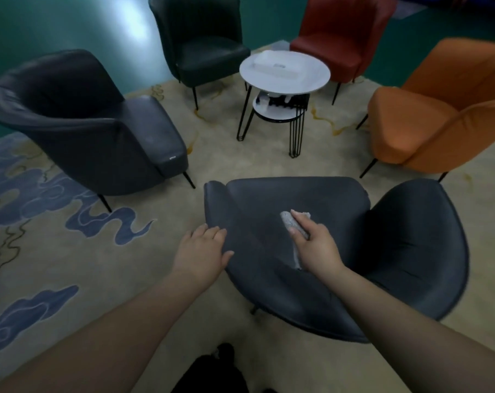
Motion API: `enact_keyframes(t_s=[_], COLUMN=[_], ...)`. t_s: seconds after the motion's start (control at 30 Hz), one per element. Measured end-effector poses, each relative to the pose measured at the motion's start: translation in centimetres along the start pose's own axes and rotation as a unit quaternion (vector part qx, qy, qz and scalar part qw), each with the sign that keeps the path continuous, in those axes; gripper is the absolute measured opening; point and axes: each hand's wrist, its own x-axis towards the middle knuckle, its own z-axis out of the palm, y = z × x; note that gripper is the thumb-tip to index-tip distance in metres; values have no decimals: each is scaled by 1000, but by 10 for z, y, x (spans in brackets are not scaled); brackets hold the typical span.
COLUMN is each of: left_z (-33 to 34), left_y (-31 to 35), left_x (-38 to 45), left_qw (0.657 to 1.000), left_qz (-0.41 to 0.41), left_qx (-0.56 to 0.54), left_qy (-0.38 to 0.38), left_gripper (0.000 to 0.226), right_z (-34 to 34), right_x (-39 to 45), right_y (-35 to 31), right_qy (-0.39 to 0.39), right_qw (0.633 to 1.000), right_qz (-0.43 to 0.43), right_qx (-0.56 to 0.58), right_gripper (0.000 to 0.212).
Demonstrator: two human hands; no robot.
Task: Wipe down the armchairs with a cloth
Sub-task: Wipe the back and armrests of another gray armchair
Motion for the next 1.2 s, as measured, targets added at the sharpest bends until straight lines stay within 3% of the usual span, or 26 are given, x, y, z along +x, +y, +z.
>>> enact_keyframes(t_s=[0.3,0.7,1.03,1.2], left_z=[2,-25,-28,-39], left_y=[-99,-280,-338,-356], left_x=[5,76,192,267], left_qw=[1000,996,995,998], left_qz=[-19,60,76,43], left_qx=[10,68,70,51], left_qy=[-11,9,-14,-4], left_gripper=[62,66,65,66], right_z=[78,217,225,222], right_x=[32,108,216,295], right_y=[-65,-179,-200,-211], right_qy=[-19,36,71,56], right_qw=[1000,999,996,997], right_qz=[-11,26,44,32], right_qx=[-18,-6,-39,-37], right_gripper=[40,40,41,42])
